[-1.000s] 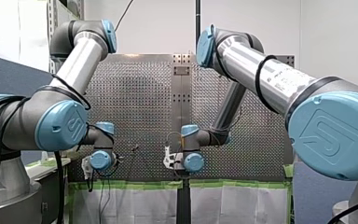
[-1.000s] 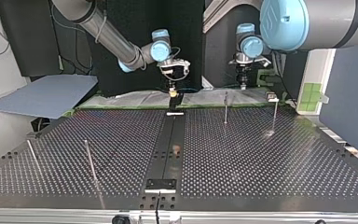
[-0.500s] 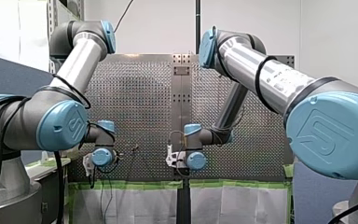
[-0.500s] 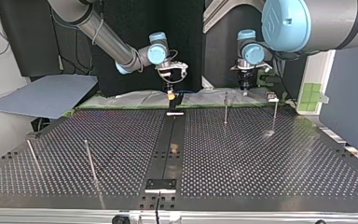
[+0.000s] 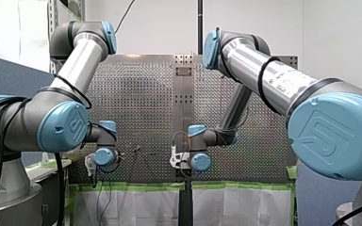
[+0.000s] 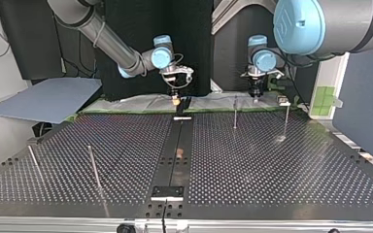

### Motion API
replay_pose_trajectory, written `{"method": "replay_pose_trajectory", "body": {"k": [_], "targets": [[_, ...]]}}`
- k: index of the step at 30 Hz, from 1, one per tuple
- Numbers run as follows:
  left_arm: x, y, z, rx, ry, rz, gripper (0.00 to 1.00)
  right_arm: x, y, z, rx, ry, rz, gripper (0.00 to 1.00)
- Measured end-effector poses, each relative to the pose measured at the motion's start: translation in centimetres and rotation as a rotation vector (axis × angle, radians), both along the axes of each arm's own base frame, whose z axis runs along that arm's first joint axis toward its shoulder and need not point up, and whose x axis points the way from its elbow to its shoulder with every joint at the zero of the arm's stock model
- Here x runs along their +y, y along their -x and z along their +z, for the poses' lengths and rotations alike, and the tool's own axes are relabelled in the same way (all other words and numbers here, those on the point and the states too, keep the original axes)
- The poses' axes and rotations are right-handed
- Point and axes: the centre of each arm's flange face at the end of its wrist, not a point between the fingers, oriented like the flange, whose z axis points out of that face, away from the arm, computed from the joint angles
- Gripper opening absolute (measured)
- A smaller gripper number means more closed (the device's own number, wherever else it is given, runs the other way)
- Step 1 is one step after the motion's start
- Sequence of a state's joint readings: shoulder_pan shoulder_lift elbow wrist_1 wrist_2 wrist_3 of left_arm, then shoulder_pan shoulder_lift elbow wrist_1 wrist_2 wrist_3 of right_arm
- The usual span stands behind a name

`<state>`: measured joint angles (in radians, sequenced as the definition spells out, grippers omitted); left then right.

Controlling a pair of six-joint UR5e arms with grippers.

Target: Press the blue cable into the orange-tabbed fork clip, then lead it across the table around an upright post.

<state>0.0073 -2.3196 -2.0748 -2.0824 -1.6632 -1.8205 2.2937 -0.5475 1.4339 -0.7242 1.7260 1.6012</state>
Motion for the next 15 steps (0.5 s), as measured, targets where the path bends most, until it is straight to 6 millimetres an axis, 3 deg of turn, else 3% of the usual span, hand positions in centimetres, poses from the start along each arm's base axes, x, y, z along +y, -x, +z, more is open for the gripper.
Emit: {"method": "replay_pose_trajectory", "body": {"k": [10,15], "targets": [[0.1,-1.6,0.4,-0.005,0.005,-0.001,0.01,-1.3,0.9,0.1,-0.001,0.007,-0.019,0.00],[0.0,-2.0,-0.9,0.023,0.006,-0.008,0.01,-1.8,1.2,0.1,-0.004,0.010,-0.024,0.00]]}}
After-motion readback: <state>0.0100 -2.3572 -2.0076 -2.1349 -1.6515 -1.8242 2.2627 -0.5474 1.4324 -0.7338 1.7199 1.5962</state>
